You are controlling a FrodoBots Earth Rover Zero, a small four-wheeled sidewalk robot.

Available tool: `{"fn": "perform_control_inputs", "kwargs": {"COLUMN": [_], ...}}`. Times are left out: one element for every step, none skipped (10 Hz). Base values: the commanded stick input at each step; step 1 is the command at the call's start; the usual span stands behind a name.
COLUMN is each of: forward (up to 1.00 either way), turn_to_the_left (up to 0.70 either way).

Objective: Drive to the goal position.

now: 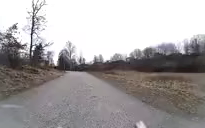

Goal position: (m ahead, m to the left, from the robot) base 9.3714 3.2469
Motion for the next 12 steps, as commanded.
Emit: {"fn": "perform_control_inputs", "kwargs": {"forward": [0.63,0.7,0.7,0.7,0.7,0.7,0.7,0.7,0.7,0.7,0.7,0.7], "turn_to_the_left": [0.0,0.0,0.0,0.03,0.35,0.35,0.35,0.35,0.2,0.0,0.0,0.08]}}
